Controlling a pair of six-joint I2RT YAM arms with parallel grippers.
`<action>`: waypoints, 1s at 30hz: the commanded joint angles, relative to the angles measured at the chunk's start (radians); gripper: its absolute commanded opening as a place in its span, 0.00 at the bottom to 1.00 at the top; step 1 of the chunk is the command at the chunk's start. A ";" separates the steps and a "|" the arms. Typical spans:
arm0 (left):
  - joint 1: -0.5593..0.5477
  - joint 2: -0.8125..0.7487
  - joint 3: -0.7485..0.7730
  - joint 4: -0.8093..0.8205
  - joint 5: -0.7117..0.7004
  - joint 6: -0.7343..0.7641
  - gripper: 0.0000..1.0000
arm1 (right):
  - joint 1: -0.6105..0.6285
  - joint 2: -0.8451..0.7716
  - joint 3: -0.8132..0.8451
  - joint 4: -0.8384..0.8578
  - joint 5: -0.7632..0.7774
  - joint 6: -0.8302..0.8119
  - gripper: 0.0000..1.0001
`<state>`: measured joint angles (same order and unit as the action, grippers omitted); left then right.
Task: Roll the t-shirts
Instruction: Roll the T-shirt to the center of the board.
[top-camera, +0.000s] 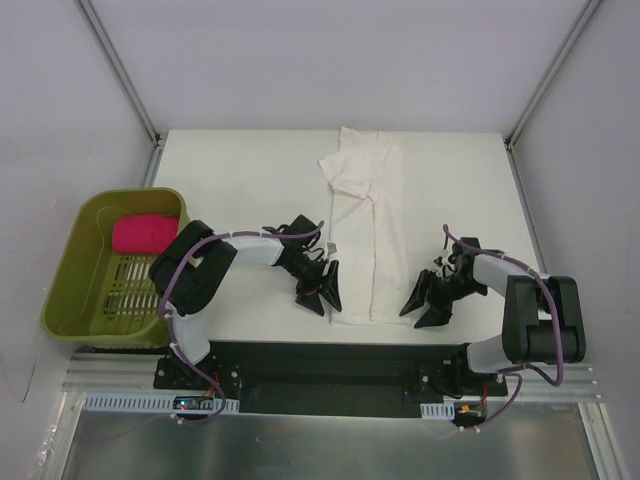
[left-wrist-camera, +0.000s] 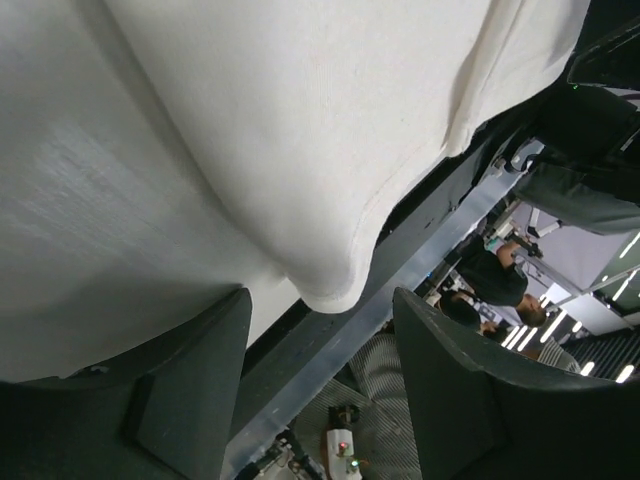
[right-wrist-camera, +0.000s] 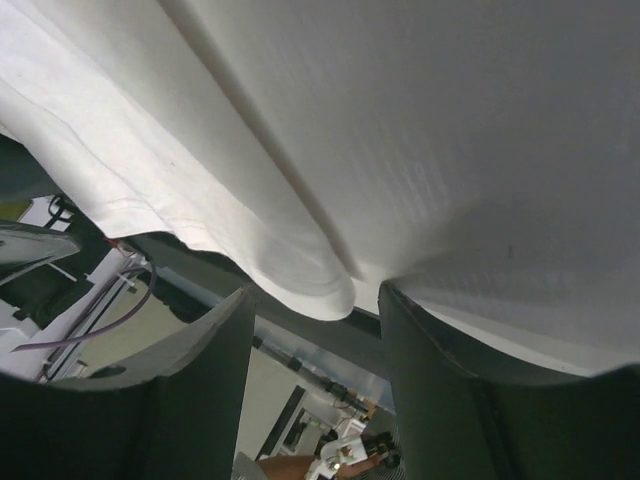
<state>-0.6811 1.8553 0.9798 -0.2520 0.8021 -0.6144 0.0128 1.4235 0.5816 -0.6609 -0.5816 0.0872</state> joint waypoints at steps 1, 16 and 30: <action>-0.026 0.048 -0.041 0.025 -0.026 -0.065 0.59 | 0.019 0.066 0.007 0.034 0.032 -0.009 0.57; -0.032 0.107 -0.026 0.025 -0.012 -0.073 0.35 | 0.039 0.037 0.004 0.030 0.083 0.023 0.45; -0.026 0.071 -0.030 0.025 -0.027 -0.036 0.00 | 0.056 -0.006 -0.016 0.073 0.054 -0.006 0.07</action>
<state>-0.7074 1.9320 0.9657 -0.2096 0.8497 -0.6735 0.0620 1.4528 0.5766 -0.6296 -0.5468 0.0929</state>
